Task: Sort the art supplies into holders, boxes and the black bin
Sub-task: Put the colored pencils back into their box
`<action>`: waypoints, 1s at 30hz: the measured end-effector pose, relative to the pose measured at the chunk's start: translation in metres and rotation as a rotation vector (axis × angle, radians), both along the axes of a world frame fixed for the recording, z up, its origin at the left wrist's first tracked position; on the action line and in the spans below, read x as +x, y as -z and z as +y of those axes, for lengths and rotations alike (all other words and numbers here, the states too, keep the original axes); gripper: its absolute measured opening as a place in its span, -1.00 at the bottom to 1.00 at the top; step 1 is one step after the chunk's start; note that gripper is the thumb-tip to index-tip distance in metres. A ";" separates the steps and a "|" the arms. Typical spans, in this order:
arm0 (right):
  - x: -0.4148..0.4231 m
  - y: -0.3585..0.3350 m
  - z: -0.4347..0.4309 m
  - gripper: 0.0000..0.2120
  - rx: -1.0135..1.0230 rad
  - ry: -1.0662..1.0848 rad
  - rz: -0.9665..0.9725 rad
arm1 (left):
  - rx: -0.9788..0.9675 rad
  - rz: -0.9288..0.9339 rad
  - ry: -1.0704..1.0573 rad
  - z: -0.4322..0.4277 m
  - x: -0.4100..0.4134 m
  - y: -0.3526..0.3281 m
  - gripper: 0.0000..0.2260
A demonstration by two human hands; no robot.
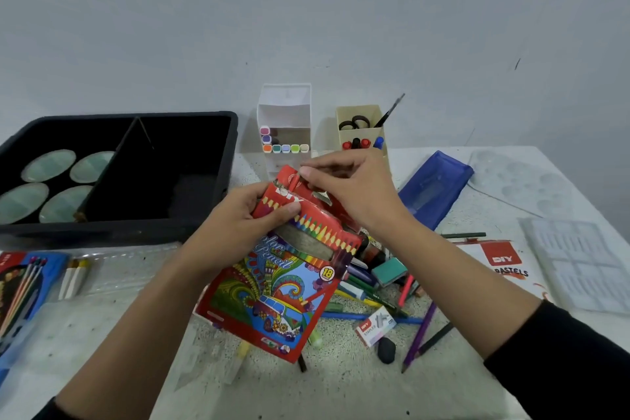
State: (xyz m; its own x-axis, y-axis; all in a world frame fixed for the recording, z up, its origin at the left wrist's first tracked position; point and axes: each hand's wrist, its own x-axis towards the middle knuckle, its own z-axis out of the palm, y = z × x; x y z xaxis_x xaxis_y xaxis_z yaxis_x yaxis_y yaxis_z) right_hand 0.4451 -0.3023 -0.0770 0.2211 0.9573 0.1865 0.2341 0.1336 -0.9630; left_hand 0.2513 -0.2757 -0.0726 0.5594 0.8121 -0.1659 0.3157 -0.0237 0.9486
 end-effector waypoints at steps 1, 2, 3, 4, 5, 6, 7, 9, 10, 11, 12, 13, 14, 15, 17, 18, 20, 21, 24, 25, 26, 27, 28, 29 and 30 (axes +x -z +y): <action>0.001 -0.001 -0.002 -0.88 -0.016 -0.005 -0.010 | 0.003 -0.009 0.003 -0.001 0.003 -0.001 -0.81; 0.004 -0.001 -0.004 -0.89 -0.036 -0.026 -0.040 | 0.006 -0.019 0.008 -0.003 0.006 -0.001 -0.83; 0.006 -0.001 -0.008 -0.88 -0.055 -0.060 -0.080 | 0.009 -0.026 0.013 -0.005 0.010 -0.002 -0.84; 0.010 0.000 -0.012 -0.87 -0.070 -0.101 -0.133 | 0.010 -0.024 0.020 -0.007 0.014 -0.002 -0.85; 0.014 0.001 -0.017 -0.85 -0.079 -0.136 -0.196 | 0.011 -0.017 0.027 -0.008 0.018 -0.002 -0.85; 0.021 0.001 -0.024 -0.83 -0.076 -0.150 -0.260 | 0.008 -0.012 0.036 -0.010 0.022 -0.002 -0.84; 0.030 0.003 -0.031 -0.81 -0.056 -0.134 -0.313 | 0.001 -0.012 0.040 -0.012 0.027 -0.002 -0.84; 0.052 0.010 -0.048 -0.82 0.036 -0.046 -0.386 | -0.010 -0.019 0.034 -0.015 0.035 -0.002 -0.84; 0.064 0.015 -0.057 -0.88 0.071 -0.019 -0.430 | -0.015 -0.019 0.024 -0.017 0.039 -0.001 -0.84; 0.077 0.022 -0.066 -0.93 0.078 -0.028 -0.486 | -0.021 -0.017 0.015 -0.019 0.043 0.000 -0.85; 0.088 0.028 -0.074 -0.95 0.054 -0.069 -0.552 | -0.029 -0.014 0.009 -0.021 0.047 0.002 -0.86; 0.098 0.036 -0.082 -0.94 0.019 -0.134 -0.622 | -0.033 -0.004 0.008 -0.023 0.051 0.003 -0.87; 0.106 0.044 -0.089 -0.93 -0.007 -0.206 -0.696 | -0.032 0.014 0.009 -0.025 0.055 0.005 -0.86; 0.114 0.052 -0.095 -0.93 -0.021 -0.270 -0.757 | -0.030 0.036 0.008 -0.026 0.058 0.007 -0.85; 0.125 0.065 -0.103 -0.97 -0.040 -0.369 -0.824 | -0.037 0.053 -0.013 -0.028 0.064 0.009 -0.85; 0.128 0.071 -0.105 -0.94 -0.043 -0.408 -0.870 | -0.039 0.051 -0.030 -0.028 0.065 0.009 -0.86; 0.132 0.084 -0.104 -0.80 -0.036 -0.483 -1.019 | -0.040 0.043 -0.072 -0.028 0.068 0.009 -0.86; 0.133 0.090 -0.104 -0.76 -0.015 -0.510 -1.083 | -0.046 0.038 -0.085 -0.028 0.070 0.009 -0.85; 0.135 0.101 -0.102 -0.79 0.074 -0.540 -1.145 | -0.046 0.022 -0.119 -0.032 0.076 0.009 -0.81; 0.135 0.103 -0.101 -0.82 0.106 -0.542 -1.148 | -0.039 0.022 -0.129 -0.033 0.079 0.009 -0.82; 0.136 0.105 -0.100 -0.84 0.142 -0.547 -1.147 | -0.029 0.025 -0.136 -0.035 0.081 0.010 -0.83; 0.138 0.106 -0.099 -0.85 0.165 -0.561 -1.132 | -0.015 0.031 -0.140 -0.036 0.083 0.011 -0.84; 0.140 0.106 -0.098 -0.85 0.178 -0.573 -1.099 | 0.000 0.040 -0.143 -0.038 0.085 0.012 -0.85; 0.143 0.104 -0.097 -0.85 0.186 -0.570 -1.055 | 0.013 0.050 -0.149 -0.039 0.086 0.012 -0.85; 0.146 0.100 -0.095 -0.83 0.202 -0.542 -1.003 | 0.019 0.058 -0.159 -0.040 0.086 0.012 -0.84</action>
State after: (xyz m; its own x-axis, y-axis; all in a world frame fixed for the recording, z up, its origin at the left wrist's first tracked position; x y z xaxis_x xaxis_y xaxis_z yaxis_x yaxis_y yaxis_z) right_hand 0.5910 -0.3977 -0.1768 -0.5432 0.8139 0.2061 0.7457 0.5805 -0.3271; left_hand 0.3377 -0.3155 -0.0845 0.4140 0.8927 -0.1779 0.3709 0.0130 0.9286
